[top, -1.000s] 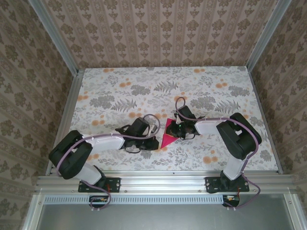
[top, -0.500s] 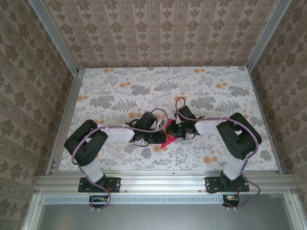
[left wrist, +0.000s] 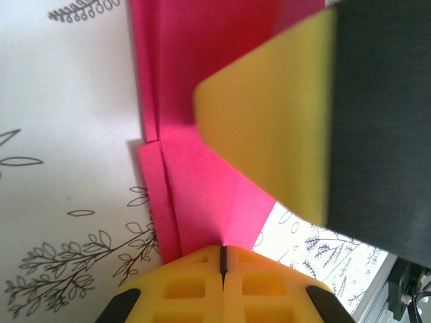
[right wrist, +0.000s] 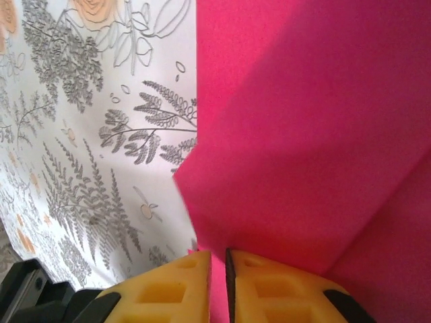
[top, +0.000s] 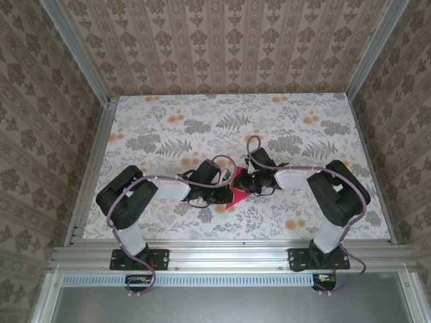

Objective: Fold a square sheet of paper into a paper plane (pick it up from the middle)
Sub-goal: Fourth fold the wing at the center of the table.

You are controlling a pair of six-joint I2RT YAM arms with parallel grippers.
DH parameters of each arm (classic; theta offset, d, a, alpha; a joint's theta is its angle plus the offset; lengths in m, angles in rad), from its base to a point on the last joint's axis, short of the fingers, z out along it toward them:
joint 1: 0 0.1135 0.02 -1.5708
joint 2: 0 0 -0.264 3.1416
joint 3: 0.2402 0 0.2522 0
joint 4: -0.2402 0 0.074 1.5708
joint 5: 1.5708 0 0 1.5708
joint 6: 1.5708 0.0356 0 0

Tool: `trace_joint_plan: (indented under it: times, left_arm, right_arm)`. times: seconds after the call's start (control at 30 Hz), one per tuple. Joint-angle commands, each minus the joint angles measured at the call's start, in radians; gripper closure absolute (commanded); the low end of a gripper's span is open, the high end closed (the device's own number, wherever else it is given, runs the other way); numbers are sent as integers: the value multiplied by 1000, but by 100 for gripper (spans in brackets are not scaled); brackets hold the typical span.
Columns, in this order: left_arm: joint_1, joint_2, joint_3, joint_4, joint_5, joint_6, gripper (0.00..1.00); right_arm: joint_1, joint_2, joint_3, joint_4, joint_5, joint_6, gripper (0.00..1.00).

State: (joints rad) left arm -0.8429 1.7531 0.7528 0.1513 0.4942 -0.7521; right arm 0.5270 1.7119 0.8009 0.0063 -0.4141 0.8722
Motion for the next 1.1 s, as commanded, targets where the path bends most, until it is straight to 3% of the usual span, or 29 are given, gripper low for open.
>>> trace_joint_plan:
  times: [0.0, 0.23, 0.43, 0.6, 1.07]
  left_arm:
    - [3, 40, -53, -70, -60, -27, 95]
    - [4, 45, -57, -49, -57, -45, 95]
    - [4, 52, -53, -50, -47, -42, 95]
    - [4, 57, -49, -57, -43, -38, 95]
    - [5, 81, -52, -98, -42, -30, 98]
  right_arm:
    - [-36, -134, -25, -42, 40, -12, 83]
    - [-96, -300, -133, -15, 50, -2, 83]
    - [-52, -183, -158, 161, -70, 54, 85]
    - [-5, -76, -130, 238, -95, 84, 85]
    - [-64, 53, -56, 124, -28, 25, 86]
